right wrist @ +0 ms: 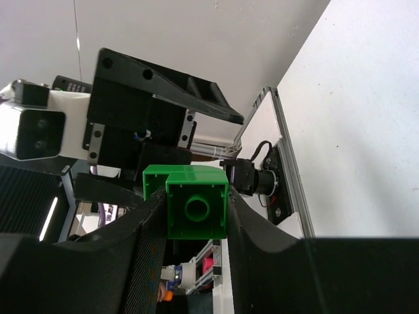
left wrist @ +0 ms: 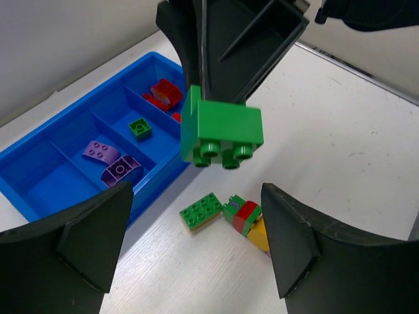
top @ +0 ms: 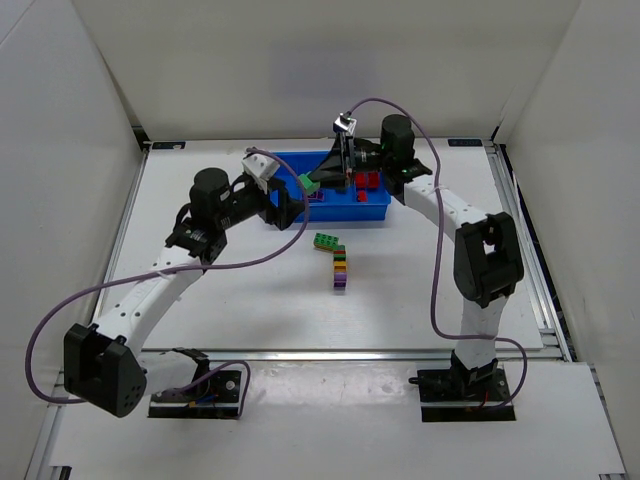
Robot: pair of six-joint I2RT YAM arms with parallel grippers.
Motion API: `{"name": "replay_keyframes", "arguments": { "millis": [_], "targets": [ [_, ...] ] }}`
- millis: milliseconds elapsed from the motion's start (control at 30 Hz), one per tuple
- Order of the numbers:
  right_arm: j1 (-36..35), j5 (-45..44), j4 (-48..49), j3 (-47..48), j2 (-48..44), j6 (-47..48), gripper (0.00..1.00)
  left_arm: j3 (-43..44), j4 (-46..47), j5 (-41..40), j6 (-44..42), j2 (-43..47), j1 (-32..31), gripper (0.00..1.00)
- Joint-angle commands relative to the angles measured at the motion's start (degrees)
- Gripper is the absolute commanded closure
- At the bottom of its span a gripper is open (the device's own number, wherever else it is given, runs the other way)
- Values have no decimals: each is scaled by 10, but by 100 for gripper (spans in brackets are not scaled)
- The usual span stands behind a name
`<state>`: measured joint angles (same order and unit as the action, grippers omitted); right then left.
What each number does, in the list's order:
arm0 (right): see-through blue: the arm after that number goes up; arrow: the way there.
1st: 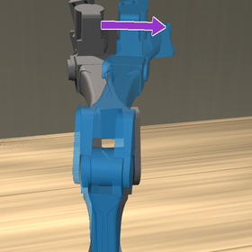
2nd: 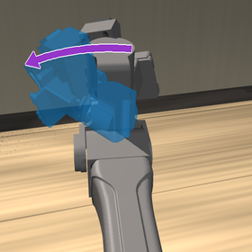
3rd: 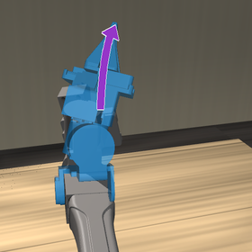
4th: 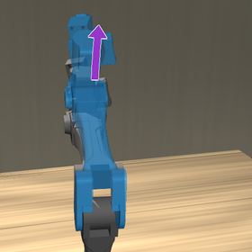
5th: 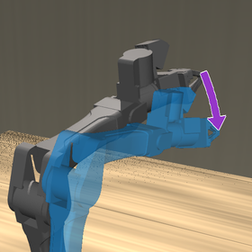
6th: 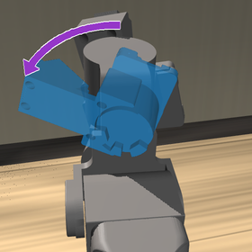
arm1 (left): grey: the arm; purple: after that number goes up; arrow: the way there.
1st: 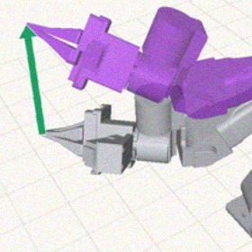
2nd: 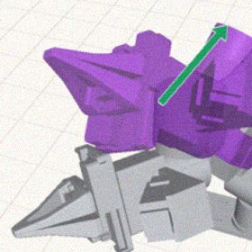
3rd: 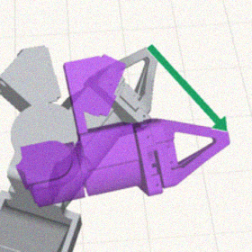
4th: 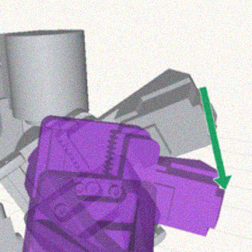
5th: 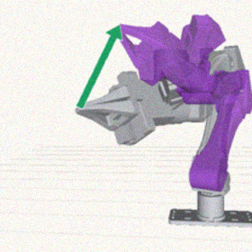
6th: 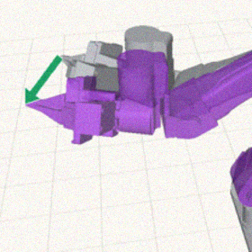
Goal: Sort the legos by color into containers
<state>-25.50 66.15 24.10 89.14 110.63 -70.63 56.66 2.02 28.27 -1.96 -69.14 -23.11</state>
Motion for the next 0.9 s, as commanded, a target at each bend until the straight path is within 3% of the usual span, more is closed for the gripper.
{"name": "replay_keyframes", "arguments": {
  "millis": [0,433,667,867],
  "targets": [
    [-1,-3,-10,25,2,23,88,31,19,10,17,-1,-4,11],
    [-10,-4,-38,36,9,37,88,49,28,6,17,-17,-17,15],
    [-15,-6,-50,37,5,45,88,55,29,-9,17,-26,-19,29],
    [-22,-9,-60,19,-1,46,89,54,28,-23,14,-26,-23,47]
  ]
}}
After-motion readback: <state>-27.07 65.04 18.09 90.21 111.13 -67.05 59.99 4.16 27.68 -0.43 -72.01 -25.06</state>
